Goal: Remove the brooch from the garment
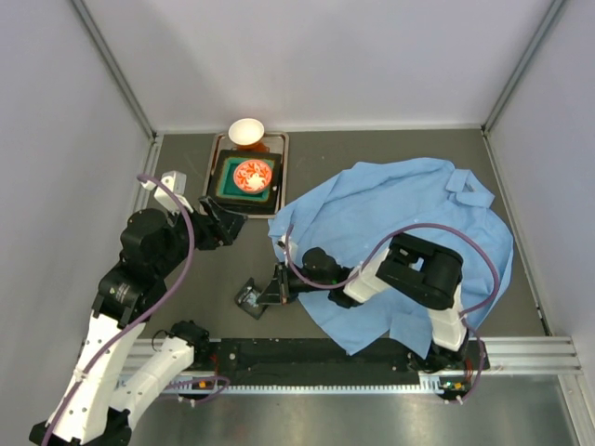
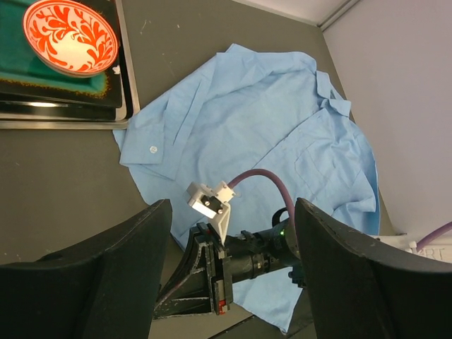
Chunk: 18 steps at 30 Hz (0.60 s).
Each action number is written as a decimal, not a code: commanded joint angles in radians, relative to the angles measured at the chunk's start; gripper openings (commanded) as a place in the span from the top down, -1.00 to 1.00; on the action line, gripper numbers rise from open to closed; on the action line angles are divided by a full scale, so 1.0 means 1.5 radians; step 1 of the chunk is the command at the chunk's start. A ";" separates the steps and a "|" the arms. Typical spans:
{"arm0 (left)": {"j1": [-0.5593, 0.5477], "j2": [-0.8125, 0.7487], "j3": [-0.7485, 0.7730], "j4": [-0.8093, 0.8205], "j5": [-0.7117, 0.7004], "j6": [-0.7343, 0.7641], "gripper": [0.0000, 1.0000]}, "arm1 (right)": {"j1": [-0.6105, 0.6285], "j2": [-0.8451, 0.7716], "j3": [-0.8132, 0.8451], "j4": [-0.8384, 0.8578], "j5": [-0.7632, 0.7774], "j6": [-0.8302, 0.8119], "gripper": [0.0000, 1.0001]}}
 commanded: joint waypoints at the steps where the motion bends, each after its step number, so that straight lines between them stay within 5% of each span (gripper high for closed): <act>1: 0.001 0.001 -0.001 0.039 0.013 0.008 -0.50 | 0.000 0.022 0.037 0.016 0.005 -0.009 1.00; 18: 0.001 -0.001 0.001 0.035 0.022 0.003 -0.50 | 0.001 0.049 0.064 -0.021 0.013 -0.030 1.00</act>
